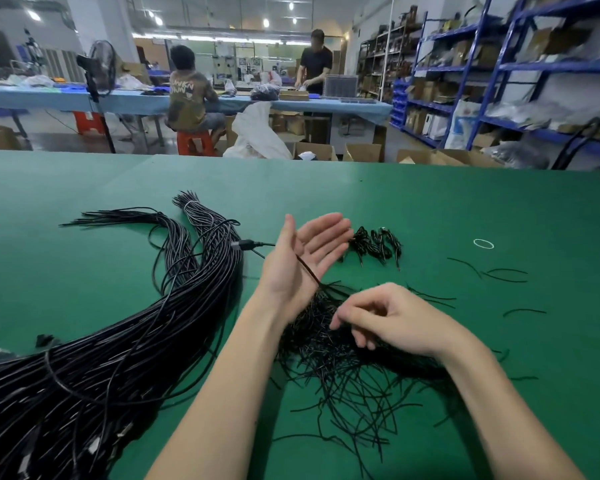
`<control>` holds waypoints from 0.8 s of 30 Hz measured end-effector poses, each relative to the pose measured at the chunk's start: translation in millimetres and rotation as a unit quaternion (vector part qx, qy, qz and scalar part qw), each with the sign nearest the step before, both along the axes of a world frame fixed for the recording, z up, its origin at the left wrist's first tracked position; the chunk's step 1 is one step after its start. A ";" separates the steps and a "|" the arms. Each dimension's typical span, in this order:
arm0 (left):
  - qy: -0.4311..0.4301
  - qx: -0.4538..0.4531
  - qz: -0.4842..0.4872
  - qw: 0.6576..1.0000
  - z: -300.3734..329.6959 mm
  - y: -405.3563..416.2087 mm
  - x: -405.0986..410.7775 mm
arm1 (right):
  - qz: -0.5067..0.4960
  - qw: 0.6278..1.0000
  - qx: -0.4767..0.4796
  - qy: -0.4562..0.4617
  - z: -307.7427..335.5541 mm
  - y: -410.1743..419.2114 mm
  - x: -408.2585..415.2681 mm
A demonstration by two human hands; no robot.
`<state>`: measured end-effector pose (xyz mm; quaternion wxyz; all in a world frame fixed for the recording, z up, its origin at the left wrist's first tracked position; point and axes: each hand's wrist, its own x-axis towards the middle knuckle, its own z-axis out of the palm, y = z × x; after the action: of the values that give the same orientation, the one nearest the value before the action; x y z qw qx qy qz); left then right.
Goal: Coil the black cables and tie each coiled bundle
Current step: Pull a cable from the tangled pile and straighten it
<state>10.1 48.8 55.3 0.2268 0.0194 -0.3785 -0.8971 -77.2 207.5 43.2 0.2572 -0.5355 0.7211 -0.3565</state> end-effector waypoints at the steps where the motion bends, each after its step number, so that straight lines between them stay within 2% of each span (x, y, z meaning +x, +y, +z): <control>1: 0.017 0.015 -0.011 1.000 0.7 0.0 1.1 | 0.003 1.000 0.015 0.024 0.7 1.5 -2.0; 4: 0.056 0.051 -0.025 0.997 5.4 -0.4 6.3 | -0.018 0.994 0.054 0.091 4.9 4.1 -12.0; 7: 0.052 0.042 -0.044 0.997 8.3 -1.0 10.7 | -0.039 0.988 0.064 0.136 9.6 3.9 -25.9; 10: -0.004 -0.035 -0.110 0.993 8.4 2.6 13.3 | -0.036 0.978 0.071 0.194 13.2 -5.5 -34.3; 12: -0.055 -0.105 -0.169 0.978 7.1 5.2 13.8 | -0.047 0.965 0.073 0.248 18.7 -13.4 -41.3; 16: -0.162 -0.217 -0.241 0.932 3.3 8.1 13.1 | -0.037 0.922 0.069 0.380 47.5 -35.0 -54.4; 18: -0.205 -0.254 -0.255 0.910 -0.2 9.0 10.9 | 0.003 0.883 0.032 0.468 64.2 -48.5 -55.0; 20: -0.228 -0.253 -0.268 0.901 -3.2 9.4 9.2 | 0.027 0.844 -0.017 0.536 80.1 -59.7 -53.3; 21: -0.228 -0.239 -0.268 0.905 -4.2 8.9 8.6 | 0.029 0.836 -0.035 0.547 88.3 -63.0 -52.5; 24: -0.216 -0.197 -0.222 0.930 -4.8 2.8 6.7 | 0.010 0.841 -0.055 0.539 104.5 -65.5 -44.9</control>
<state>16.8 51.6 50.5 -0.0658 0.0836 -0.5820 -0.8062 -122.1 142.0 147.6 -0.1981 -0.6635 0.7199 -0.0482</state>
